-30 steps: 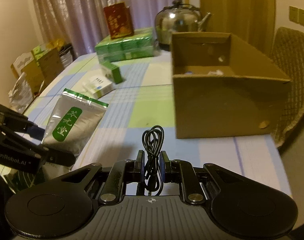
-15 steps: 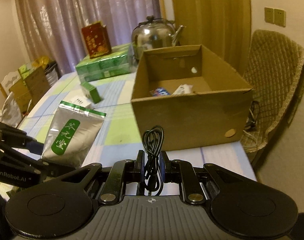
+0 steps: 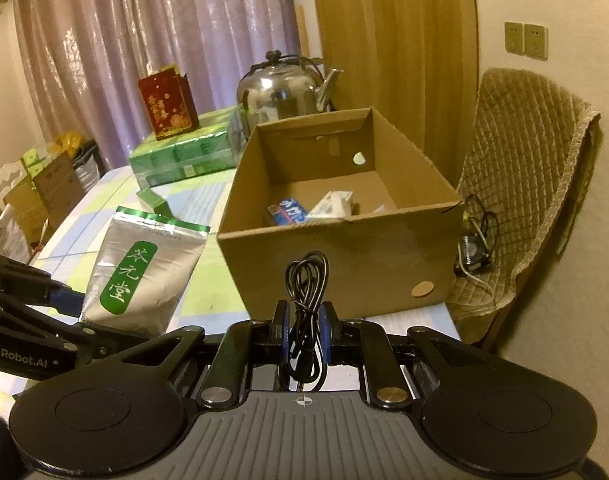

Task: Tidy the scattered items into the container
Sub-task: 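Carry the foil tea bag and black cable with both grippers over the cardboard box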

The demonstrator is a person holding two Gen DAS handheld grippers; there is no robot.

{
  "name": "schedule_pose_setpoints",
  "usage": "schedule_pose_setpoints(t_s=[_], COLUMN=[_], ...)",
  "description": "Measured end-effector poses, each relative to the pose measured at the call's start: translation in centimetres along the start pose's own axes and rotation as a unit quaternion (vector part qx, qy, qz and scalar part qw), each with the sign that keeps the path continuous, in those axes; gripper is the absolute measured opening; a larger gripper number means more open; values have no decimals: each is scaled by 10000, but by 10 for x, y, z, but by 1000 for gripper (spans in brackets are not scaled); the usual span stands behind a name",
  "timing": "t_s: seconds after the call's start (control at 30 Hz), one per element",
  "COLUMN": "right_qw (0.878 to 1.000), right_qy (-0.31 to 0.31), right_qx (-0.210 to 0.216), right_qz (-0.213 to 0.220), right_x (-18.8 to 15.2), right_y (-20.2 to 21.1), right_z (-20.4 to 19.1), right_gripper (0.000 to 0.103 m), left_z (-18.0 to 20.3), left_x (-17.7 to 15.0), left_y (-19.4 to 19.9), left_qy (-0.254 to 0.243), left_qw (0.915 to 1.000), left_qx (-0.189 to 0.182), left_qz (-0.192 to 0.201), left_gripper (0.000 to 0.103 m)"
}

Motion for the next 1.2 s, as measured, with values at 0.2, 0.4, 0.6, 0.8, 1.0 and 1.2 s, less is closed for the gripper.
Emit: schedule_pose_setpoints(t_s=[0.2, 0.4, 0.6, 0.8, 1.0, 1.2], right_qw=[10000, 9999, 9997, 9995, 9991, 9990], right_qy=[-12, 3, 59, 141, 175, 194], right_qx=[-42, -87, -131, -143, -179, -186], right_qz=[70, 133, 188, 257, 333, 351], right_x=[10, 20, 35, 54, 77, 100], right_y=[2, 3, 2, -4, -11, -23], right_z=[8, 14, 21, 28, 40, 56], right_gripper=[12, 12, 12, 12, 12, 12], left_z=[5, 8, 13, 17, 14, 5], left_x=[11, 22, 37, 58, 83, 117], left_y=[-1, -4, -6, -9, -14, -20], left_qy=[-11, -32, -56, -97, -78, -16], left_qw=[10000, 9998, 9996, 9992, 9987, 9979], left_qx=[-66, -129, -198, -275, -332, -379], left_qz=[68, 119, 180, 267, 383, 515], left_gripper=[48, 48, 48, 48, 48, 48])
Point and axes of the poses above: each gripper's, at about its wrist camera, not at the fingertips, and y roughly against the way its jaws point, z to its right, x to its top, the point moved 7 cm from there along -y, roughly the way its jaws point, and after that the axes turned 14 degrees about x, right-handed, at the moved point
